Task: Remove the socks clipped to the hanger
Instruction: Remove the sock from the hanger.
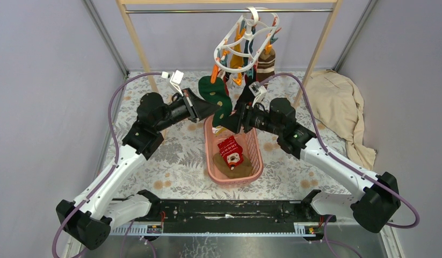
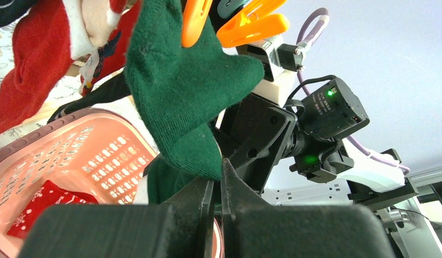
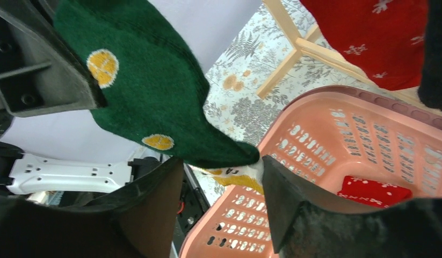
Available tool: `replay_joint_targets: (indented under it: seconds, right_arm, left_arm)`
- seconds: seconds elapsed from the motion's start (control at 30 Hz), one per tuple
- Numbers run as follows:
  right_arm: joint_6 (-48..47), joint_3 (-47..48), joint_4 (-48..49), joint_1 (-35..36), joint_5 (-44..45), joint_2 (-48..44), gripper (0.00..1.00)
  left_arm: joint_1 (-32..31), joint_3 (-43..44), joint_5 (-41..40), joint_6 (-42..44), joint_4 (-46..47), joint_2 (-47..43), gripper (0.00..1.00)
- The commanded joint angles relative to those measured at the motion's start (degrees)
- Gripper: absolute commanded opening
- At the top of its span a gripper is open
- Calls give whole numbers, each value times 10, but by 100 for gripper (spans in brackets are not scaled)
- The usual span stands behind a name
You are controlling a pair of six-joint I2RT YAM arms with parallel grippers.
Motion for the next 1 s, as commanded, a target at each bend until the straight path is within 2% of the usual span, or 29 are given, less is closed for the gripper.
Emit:
replay_joint_targets:
  seconds: [0.0, 0.17, 0.33, 0.53, 0.6, 0.7, 0.8, 0.87, 0.97]
  right_arm:
    - [5, 4, 60, 3, -35, -5, 57]
    - [13, -9, 71, 4, -51, -13, 32]
    - [7, -17, 56, 3, -53, -28, 0]
    - [-3, -35, 32, 4, -50, -63, 0]
    - [-7, -41, 23, 3, -45, -76, 0]
    - [-11, -46, 8, 4, -40, -92, 0]
    - [-17, -49, -9, 4, -34, -103, 0]
    - [-21, -51, -16, 4, -30, -107, 0]
    - [-23, -53, -23, 3, -25, -112, 0]
  left_arm:
    - [-4, -9, 16, -17, 54, -1, 10]
    - [-4, -12, 20, -24, 62, 1, 11]
    - [-4, -12, 20, -25, 62, 5, 12]
    - [-4, -9, 9, -8, 38, 4, 16]
    - [-4, -10, 5, -5, 33, 5, 20]
    - [-4, -10, 1, -1, 26, 6, 34]
    - [-4, -9, -6, 6, 16, 5, 53]
    - [-4, -9, -9, 10, 11, 4, 61]
    - [-4, -8, -11, 18, 0, 2, 67]
